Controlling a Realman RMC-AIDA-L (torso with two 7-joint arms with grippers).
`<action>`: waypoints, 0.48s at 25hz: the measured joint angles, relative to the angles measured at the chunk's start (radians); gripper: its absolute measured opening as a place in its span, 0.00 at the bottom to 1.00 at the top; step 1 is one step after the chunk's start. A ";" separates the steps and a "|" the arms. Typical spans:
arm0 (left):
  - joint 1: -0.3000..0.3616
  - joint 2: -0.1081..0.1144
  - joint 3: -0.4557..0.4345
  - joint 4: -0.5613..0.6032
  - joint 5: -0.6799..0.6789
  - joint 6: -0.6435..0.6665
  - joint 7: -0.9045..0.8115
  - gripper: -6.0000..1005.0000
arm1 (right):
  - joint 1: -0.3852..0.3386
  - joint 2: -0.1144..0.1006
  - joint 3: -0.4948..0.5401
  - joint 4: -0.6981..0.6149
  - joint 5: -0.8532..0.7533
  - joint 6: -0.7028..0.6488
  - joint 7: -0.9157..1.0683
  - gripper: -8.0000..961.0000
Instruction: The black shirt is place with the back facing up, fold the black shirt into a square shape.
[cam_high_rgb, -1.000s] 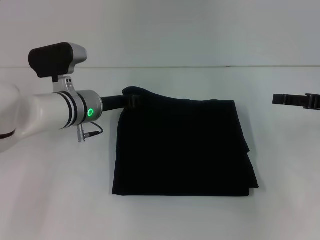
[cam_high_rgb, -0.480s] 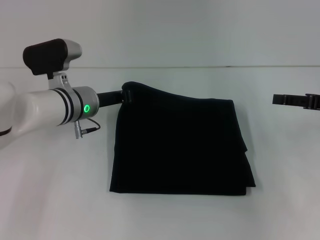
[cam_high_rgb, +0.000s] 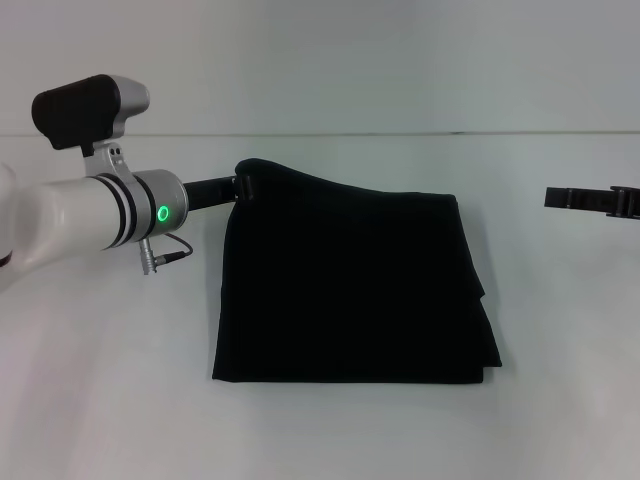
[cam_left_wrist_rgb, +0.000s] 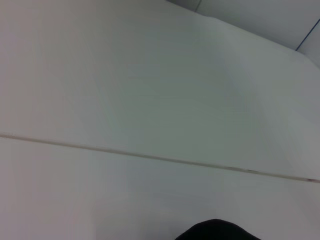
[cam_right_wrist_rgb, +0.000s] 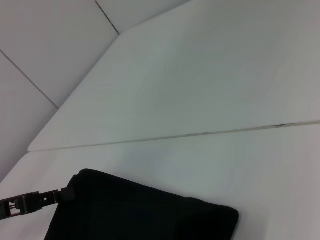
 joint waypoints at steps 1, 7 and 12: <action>0.002 0.000 0.000 0.004 0.000 0.008 0.000 0.06 | 0.001 0.000 0.000 0.000 0.000 0.000 0.000 0.71; 0.068 0.009 -0.001 0.106 0.003 0.097 0.003 0.07 | 0.012 0.008 0.000 0.000 0.001 -0.003 -0.042 0.71; 0.156 0.041 -0.022 0.247 0.002 0.210 -0.018 0.07 | 0.038 0.023 0.000 -0.009 0.010 -0.024 -0.132 0.71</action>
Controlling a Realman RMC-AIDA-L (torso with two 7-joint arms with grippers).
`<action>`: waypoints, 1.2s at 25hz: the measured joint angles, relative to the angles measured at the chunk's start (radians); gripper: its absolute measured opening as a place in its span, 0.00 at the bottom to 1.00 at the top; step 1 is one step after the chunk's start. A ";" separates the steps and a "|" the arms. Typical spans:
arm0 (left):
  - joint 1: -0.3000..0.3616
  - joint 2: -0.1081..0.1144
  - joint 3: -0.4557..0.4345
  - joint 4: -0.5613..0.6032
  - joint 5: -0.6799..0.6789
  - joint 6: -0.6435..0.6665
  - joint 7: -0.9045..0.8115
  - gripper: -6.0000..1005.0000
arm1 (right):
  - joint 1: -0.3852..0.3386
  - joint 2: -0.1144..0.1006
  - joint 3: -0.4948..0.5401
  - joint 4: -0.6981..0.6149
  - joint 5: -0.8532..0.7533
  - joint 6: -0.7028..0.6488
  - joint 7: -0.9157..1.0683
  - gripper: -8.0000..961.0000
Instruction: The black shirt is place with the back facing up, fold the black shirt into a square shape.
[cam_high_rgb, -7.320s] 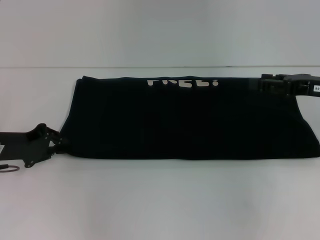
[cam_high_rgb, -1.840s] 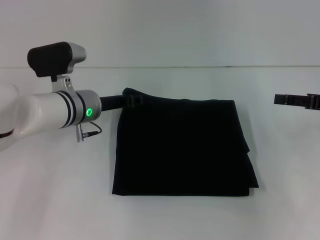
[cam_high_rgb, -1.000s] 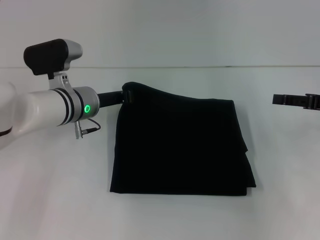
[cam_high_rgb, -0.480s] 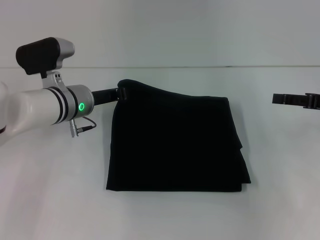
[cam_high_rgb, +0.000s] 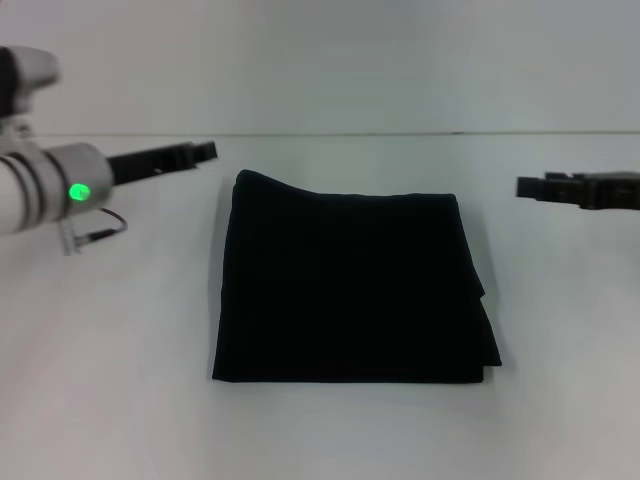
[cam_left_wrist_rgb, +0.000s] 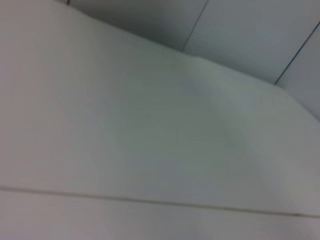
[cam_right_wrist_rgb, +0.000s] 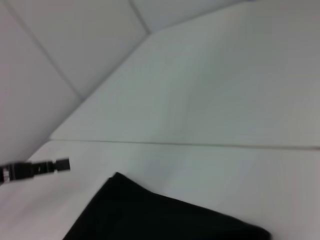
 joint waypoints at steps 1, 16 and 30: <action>0.021 0.005 -0.012 0.037 0.000 0.042 0.002 0.12 | 0.008 0.004 0.000 -0.001 0.000 -0.005 -0.021 0.71; 0.008 0.019 0.069 0.169 0.094 0.593 0.420 0.80 | 0.048 0.071 -0.281 -0.165 -0.009 -0.151 -0.167 0.71; 0.019 -0.014 0.088 0.239 0.217 0.596 0.397 0.94 | 0.061 0.073 -0.347 -0.199 -0.047 -0.123 -0.085 0.70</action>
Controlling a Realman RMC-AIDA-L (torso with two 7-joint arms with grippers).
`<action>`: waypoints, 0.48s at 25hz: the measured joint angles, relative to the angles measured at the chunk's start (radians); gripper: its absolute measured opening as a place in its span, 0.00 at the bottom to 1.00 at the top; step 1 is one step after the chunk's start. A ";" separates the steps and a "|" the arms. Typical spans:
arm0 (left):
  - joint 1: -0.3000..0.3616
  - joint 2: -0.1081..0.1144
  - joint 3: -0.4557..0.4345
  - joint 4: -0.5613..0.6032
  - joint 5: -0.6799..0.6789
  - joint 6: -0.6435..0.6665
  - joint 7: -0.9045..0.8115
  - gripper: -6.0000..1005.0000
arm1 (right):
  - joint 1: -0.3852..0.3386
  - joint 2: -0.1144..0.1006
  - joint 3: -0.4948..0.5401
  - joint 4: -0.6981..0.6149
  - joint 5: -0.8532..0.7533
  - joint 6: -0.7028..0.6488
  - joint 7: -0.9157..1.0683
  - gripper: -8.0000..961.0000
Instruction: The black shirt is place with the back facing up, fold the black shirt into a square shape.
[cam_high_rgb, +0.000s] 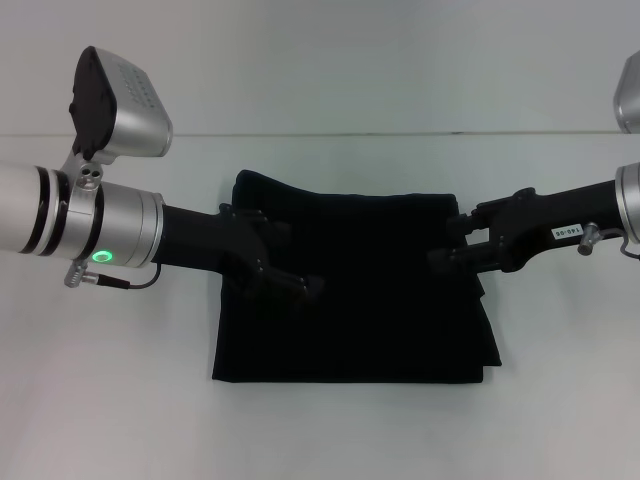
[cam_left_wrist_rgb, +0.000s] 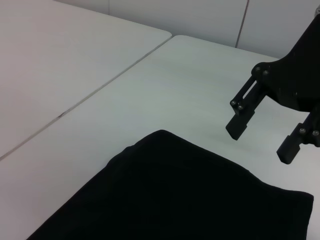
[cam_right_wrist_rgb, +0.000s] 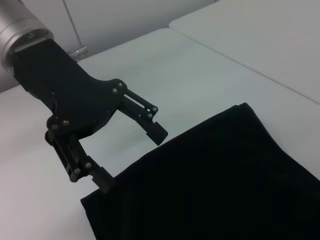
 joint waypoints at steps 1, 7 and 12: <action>0.000 0.000 0.000 0.000 0.000 0.000 0.000 0.94 | 0.000 0.000 0.000 0.000 0.000 0.000 0.000 0.70; 0.000 0.000 0.000 0.002 -0.003 0.002 0.000 0.94 | -0.007 0.000 -0.001 0.000 0.000 -0.001 0.002 0.70; 0.001 0.000 0.001 0.003 -0.003 0.003 0.001 0.94 | -0.010 -0.002 -0.002 0.000 0.000 -0.007 0.003 0.70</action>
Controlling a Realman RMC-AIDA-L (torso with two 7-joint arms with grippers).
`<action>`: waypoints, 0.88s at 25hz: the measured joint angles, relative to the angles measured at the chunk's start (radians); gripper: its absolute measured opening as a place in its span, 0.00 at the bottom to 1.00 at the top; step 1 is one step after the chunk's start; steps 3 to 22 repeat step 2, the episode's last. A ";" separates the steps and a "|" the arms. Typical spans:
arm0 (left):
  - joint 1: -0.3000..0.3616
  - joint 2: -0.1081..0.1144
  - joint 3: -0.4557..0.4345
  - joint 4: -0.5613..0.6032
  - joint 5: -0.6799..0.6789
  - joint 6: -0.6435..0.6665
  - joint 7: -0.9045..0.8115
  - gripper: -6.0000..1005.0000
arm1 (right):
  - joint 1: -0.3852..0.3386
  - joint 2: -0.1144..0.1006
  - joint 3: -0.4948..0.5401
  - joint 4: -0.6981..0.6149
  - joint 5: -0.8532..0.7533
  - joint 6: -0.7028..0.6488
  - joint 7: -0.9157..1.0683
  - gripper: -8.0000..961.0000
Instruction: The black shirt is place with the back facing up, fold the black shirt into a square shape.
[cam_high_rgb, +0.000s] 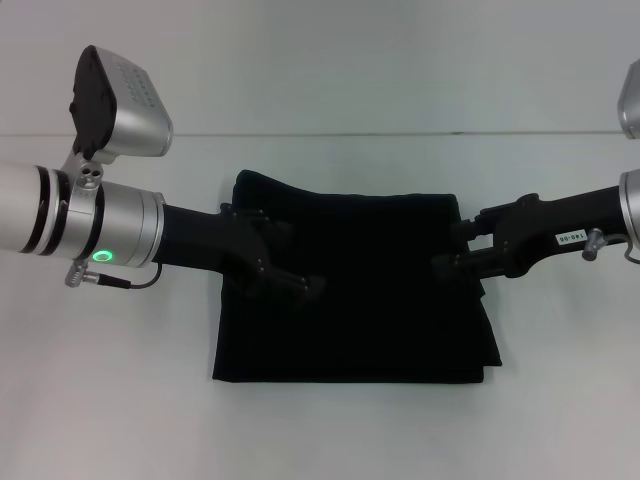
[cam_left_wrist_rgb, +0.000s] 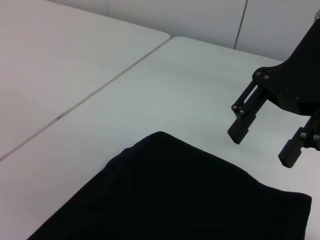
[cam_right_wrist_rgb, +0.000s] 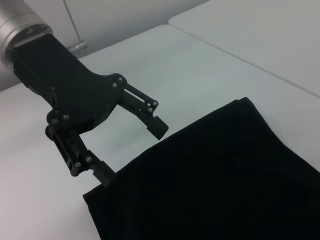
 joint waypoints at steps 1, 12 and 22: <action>0.000 0.000 0.000 0.000 0.000 0.000 0.000 0.94 | 0.000 0.000 0.000 0.000 0.000 -0.001 0.001 0.70; 0.000 0.000 0.000 0.000 0.000 0.001 0.000 0.94 | 0.000 0.000 0.000 0.000 0.000 -0.003 0.002 0.70; 0.000 0.000 0.000 0.000 0.000 0.001 0.000 0.94 | 0.000 0.000 0.000 0.000 0.000 -0.003 0.002 0.70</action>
